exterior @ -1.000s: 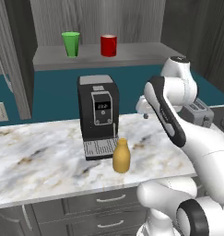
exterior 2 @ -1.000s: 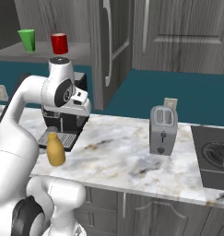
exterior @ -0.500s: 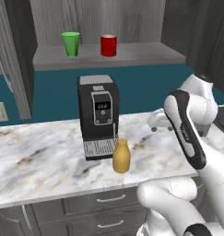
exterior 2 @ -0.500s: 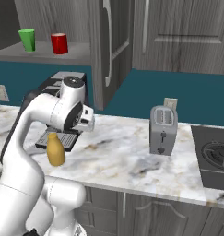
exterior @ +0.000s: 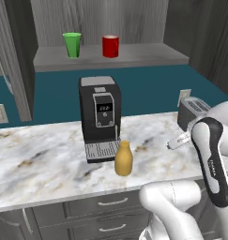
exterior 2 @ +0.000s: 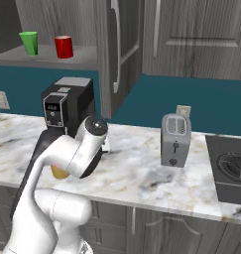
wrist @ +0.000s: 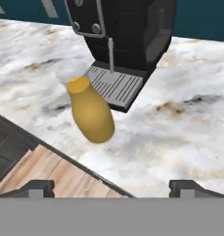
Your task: There is a tray on the dining counter. Grab the cup, mug, and pitcher and place them on the tray. The pitcher may be placed next to the tray if it cannot fit the tray.
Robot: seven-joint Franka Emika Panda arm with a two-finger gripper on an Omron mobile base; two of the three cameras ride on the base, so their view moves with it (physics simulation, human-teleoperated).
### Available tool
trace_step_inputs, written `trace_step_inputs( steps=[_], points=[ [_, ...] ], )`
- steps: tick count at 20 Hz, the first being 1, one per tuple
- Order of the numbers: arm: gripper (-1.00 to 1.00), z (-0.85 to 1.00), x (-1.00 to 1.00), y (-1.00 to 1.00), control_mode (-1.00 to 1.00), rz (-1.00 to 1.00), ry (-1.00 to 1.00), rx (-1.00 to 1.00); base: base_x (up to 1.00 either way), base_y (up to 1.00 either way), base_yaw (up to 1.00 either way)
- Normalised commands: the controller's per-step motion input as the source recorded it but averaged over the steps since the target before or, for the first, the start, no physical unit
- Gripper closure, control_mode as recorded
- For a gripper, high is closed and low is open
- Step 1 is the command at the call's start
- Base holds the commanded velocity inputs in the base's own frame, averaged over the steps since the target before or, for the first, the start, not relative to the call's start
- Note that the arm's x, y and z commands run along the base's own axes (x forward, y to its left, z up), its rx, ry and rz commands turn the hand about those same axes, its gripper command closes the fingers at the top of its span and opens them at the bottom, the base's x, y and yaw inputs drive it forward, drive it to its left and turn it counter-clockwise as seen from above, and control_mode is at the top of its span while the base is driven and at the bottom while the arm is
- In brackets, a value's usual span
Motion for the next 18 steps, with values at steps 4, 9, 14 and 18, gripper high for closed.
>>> trace_step_inputs(
  steps=[4,9,14,18],
  points=[
    [-1.0,-0.02,-0.3,-0.61,-1.0,0.35,-0.29,0.24,0.0,0.0,0.0],
    [-1.0,-0.01,-0.28,-0.49,-1.0,0.34,-0.32,0.25,0.0,0.0,0.0],
    [-1.0,0.0,-0.04,-0.09,-1.0,0.06,-0.09,0.05,0.0,0.0,0.0],
    [-1.0,0.0,0.0,0.0,-1.0,0.01,0.0,0.02,0.0,0.0,0.0]
  ],
)
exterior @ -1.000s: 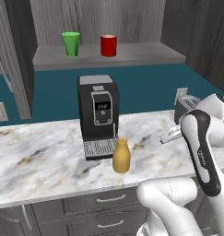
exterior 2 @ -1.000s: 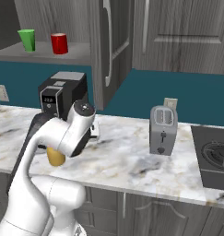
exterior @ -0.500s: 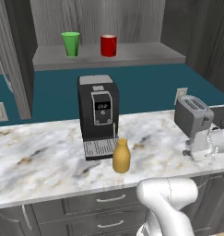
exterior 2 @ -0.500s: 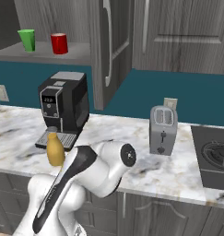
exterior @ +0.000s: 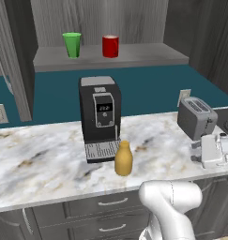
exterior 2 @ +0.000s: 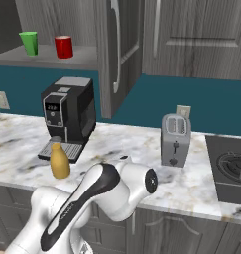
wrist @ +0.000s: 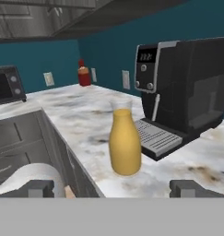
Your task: There is a tray on the dining counter. Grab the cup, mug, and pitcher and place them on the tray. The pitcher may be placed next to the tray if it cannot fit the tray.
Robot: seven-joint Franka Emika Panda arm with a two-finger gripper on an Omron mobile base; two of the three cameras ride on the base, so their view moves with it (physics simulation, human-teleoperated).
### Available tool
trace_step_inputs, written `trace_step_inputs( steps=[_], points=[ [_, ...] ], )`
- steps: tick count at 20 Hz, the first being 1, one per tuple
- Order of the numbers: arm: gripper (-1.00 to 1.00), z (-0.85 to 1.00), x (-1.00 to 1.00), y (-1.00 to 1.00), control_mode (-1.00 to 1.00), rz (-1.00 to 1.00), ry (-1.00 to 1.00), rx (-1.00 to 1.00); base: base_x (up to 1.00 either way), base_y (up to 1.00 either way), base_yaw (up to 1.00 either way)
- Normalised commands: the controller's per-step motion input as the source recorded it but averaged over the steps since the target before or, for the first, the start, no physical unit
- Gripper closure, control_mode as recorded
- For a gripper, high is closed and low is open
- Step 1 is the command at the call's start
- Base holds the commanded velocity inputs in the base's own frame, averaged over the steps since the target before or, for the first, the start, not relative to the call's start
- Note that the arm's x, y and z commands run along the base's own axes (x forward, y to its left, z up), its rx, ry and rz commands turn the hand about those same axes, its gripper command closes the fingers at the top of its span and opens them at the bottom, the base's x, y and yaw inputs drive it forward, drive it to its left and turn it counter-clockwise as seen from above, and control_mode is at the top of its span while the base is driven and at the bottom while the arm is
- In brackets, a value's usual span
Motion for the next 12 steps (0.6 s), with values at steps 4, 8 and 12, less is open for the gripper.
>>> trace_step_inputs(
  steps=[4,8,12],
  points=[
    [-1.0,0.0,0.0,0.14,-1.0,0.0,0.0,0.0,0.0,0.0,0.0],
    [-1.0,-0.01,0.0,0.48,-1.0,0.05,0.0,0.0,0.0,0.0,0.0],
    [-1.0,0.0,0.02,0.56,-1.0,0.08,-0.01,0.0,0.0,0.0,0.0]
  ],
)
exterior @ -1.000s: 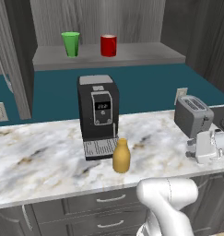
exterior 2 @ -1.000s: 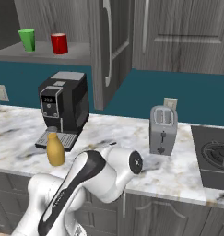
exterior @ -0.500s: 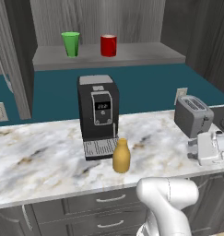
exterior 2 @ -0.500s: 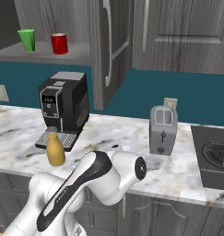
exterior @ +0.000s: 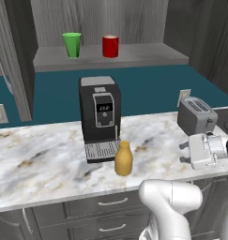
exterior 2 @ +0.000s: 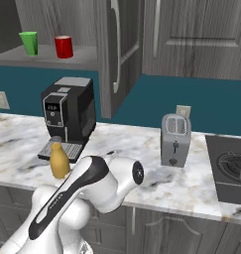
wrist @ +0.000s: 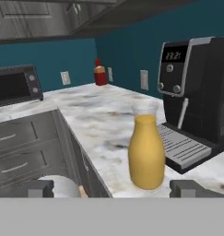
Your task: There is a tray on the dining counter. Grab the cup, mug, and pitcher and place them on the tray. The pitcher may be placed next to the tray if it cannot fit the tray.
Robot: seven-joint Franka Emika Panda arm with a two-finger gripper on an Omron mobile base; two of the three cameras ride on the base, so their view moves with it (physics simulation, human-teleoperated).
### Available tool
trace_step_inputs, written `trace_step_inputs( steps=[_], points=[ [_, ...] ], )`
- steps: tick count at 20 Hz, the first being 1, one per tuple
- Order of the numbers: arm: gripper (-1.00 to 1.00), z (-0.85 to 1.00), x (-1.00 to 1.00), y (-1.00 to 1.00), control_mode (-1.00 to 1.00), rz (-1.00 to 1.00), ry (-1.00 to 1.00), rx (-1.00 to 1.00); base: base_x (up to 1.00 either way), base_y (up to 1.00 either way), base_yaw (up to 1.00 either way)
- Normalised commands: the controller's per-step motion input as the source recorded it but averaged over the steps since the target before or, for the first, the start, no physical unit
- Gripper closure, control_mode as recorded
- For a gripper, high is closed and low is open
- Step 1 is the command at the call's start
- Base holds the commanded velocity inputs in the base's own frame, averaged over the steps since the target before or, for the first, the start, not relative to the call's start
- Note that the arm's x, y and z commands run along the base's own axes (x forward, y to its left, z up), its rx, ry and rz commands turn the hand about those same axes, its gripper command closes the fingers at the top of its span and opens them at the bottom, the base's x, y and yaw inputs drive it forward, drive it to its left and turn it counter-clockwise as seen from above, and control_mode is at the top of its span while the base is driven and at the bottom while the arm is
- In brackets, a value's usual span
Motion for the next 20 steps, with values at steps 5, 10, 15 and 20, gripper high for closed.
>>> trace_step_inputs(
  steps=[5,10,15,20],
  points=[
    [-1.0,0.0,0.0,0.4,-1.0,0.1,-0.02,0.0,0.0,0.0,0.0],
    [-1.0,0.0,0.04,0.34,-1.0,0.09,0.0,0.0,0.0,0.0,0.0],
    [-1.0,0.06,0.14,0.24,-1.0,0.09,0.0,0.07,0.0,0.0,0.0],
    [-1.0,0.05,0.09,0.14,-1.0,0.11,0.0,0.13,0.0,0.0,0.0]
  ],
)
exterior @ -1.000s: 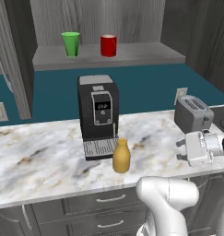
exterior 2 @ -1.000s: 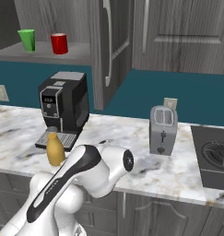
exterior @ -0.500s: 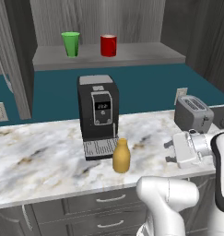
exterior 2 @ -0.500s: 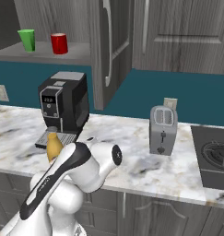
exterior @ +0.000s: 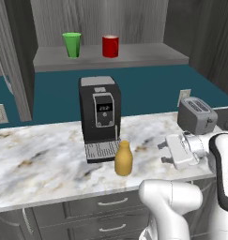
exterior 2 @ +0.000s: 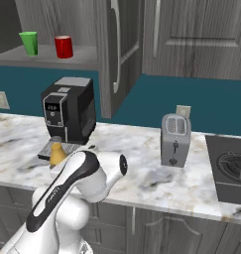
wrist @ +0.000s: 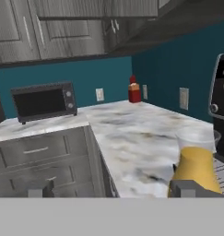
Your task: There is a tray on the dining counter. Grab the cup, mug, and pitcher and place them on the tray. The pitcher may be placed next to the tray if it cannot fit the tray.
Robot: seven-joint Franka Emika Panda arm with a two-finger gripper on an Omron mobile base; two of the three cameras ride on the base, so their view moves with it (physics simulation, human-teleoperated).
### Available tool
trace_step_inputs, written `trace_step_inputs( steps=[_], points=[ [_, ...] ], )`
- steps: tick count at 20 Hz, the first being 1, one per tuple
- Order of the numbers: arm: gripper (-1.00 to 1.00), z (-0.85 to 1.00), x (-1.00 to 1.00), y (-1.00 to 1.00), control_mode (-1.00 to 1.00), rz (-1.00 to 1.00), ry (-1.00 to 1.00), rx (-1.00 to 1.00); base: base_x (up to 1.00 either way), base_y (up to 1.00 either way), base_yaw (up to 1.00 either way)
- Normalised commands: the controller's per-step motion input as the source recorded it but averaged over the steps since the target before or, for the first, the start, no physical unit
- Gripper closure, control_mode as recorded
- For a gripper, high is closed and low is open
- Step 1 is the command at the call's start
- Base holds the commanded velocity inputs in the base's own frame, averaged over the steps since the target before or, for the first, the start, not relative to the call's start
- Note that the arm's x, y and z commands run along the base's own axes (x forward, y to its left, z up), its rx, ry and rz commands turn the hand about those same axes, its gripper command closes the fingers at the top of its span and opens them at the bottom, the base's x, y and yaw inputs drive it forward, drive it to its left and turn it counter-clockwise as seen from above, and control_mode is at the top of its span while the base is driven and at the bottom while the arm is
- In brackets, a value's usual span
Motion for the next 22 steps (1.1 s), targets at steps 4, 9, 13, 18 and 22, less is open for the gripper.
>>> trace_step_inputs(
  steps=[4,9,13,18,22],
  points=[
    [-1.0,0.0,0.06,0.08,-1.0,0.11,0.0,0.12,0.0,0.0,0.0],
    [-1.0,0.0,0.32,0.1,-1.0,0.08,0.0,0.08,0.0,0.0,0.0],
    [-1.0,0.0,0.59,0.13,-1.0,0.04,0.0,0.07,0.0,0.0,0.0],
    [-1.0,0.0,0.59,0.16,-1.0,0.05,0.01,0.03,0.0,0.0,0.0],
    [-1.0,0.0,0.58,0.27,-1.0,0.04,0.05,0.0,0.0,0.0,0.0]
  ],
)
